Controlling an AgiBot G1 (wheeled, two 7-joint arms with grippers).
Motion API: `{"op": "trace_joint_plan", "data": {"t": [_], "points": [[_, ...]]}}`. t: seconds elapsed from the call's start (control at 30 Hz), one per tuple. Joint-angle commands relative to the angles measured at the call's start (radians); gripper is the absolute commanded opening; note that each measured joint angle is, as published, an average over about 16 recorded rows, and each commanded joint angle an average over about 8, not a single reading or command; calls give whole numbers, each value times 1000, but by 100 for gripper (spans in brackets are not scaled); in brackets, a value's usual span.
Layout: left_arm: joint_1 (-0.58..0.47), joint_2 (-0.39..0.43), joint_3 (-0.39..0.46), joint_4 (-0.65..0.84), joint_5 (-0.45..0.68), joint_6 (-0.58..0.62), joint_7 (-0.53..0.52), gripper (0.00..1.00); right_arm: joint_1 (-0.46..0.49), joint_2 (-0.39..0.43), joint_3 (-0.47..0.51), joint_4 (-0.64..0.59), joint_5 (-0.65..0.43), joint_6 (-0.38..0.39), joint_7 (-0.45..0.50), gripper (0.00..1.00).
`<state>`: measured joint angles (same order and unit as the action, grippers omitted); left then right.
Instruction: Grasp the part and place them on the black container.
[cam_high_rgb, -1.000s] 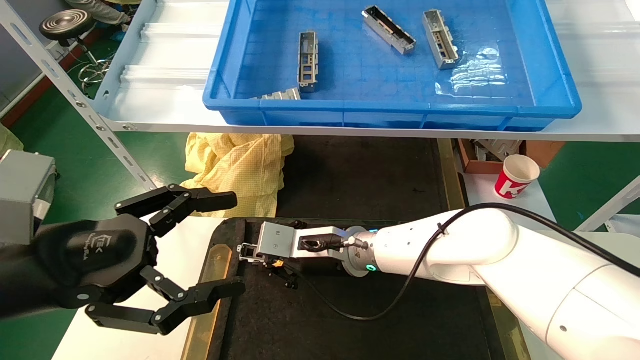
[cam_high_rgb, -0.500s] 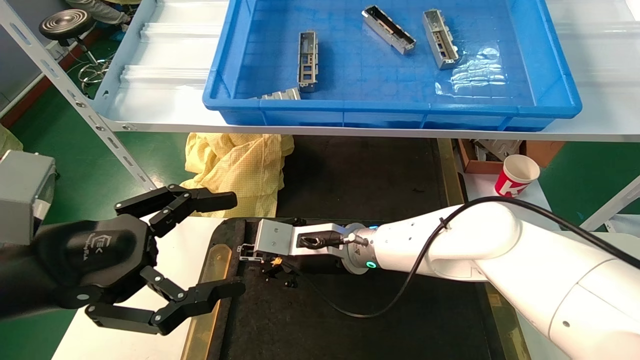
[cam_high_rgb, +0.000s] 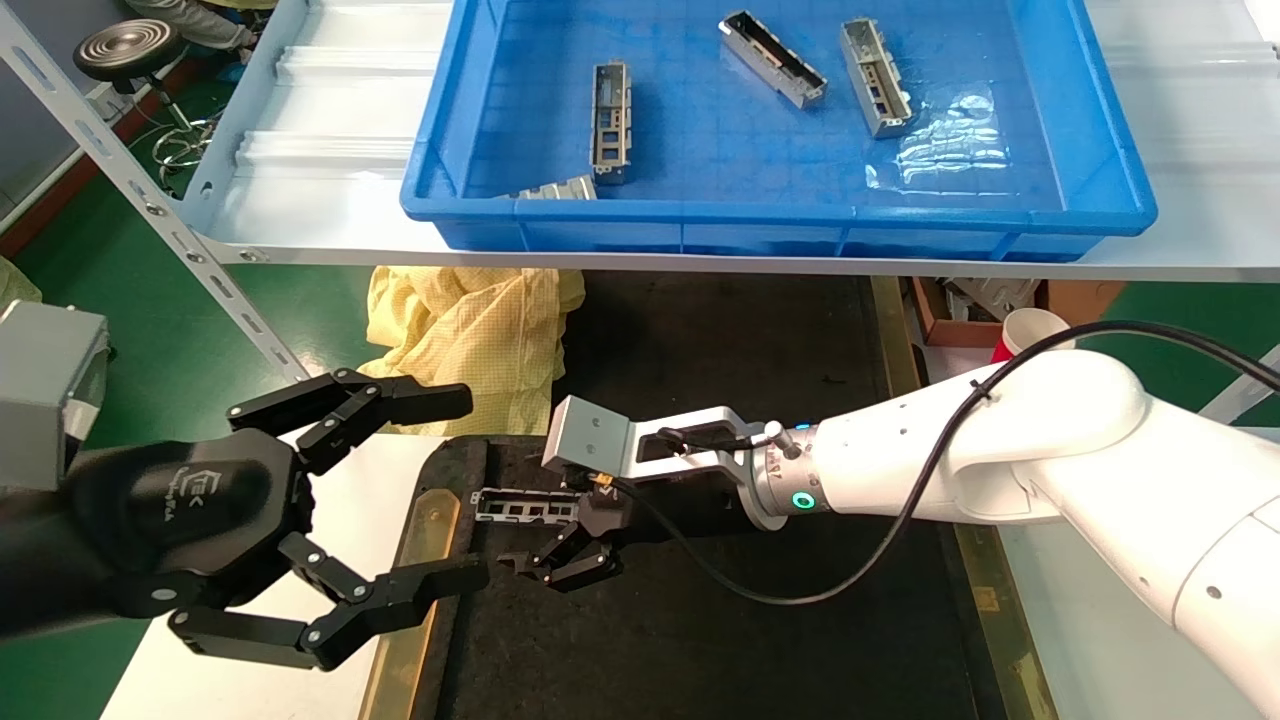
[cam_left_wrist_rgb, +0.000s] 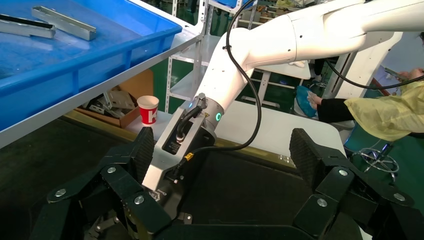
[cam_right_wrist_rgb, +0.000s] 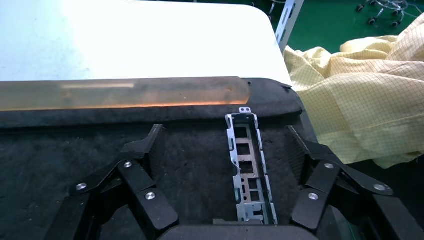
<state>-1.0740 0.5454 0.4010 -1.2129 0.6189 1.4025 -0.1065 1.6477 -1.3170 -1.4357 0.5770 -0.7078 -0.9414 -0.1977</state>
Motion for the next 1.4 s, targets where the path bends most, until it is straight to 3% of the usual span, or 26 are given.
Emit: {"op": "trace_joint_plan", "data": {"t": [0.03, 0.4, 1.4], "points": [[0, 0, 0, 0, 0, 0, 0, 100, 1, 8, 6, -10, 17, -26, 5, 100], [0, 0, 0, 0, 0, 0, 0, 100, -21, 27, 43, 26, -2, -19, 13, 100], [0, 0, 0, 0, 0, 0, 0, 100, -304, 374, 613, 375, -12, -293, 204, 100]]}}
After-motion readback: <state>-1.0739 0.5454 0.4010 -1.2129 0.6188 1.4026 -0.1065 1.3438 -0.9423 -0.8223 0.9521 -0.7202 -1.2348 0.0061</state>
